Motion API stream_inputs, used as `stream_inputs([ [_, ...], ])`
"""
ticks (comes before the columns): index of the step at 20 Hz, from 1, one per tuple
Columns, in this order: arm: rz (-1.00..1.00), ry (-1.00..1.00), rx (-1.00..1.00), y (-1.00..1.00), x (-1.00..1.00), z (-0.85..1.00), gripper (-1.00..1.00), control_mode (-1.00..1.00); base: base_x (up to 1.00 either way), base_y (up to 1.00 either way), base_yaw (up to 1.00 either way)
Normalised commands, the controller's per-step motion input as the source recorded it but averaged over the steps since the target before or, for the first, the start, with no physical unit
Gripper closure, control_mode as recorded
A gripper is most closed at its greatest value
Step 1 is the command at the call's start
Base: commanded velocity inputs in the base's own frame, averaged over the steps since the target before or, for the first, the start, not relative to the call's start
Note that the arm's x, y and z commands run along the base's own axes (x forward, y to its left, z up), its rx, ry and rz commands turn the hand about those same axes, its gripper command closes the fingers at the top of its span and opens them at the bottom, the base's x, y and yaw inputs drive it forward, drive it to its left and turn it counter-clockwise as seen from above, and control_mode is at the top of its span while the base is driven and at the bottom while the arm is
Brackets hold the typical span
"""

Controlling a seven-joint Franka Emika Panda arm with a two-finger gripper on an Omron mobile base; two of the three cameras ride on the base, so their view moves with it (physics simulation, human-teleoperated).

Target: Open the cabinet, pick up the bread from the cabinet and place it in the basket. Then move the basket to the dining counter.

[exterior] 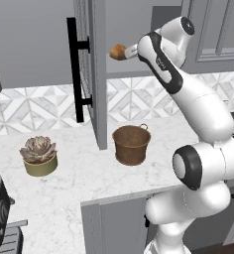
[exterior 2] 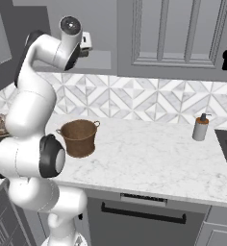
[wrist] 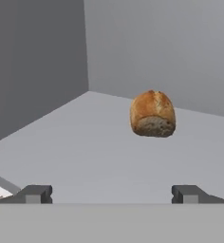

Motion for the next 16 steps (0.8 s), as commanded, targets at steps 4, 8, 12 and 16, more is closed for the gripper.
stream_inputs([
  [4, 0.00, 0.00, 0.00, 0.00, 0.28, -0.09, -1.00, -1.00, 0.00, 0.00, 0.00],
  [8, 0.00, 0.00, 0.00, 0.00, 0.31, -0.20, -1.00, -1.00, 0.00, 0.00, 0.00],
  [12, 0.00, 0.00, 0.00, -0.04, 0.32, -0.09, -1.00, -1.00, 0.00, 0.00, 0.00],
  [16, 0.00, 0.00, 0.00, -0.03, 0.40, 0.00, -1.00, -1.00, 0.00, 0.00, 0.00],
])
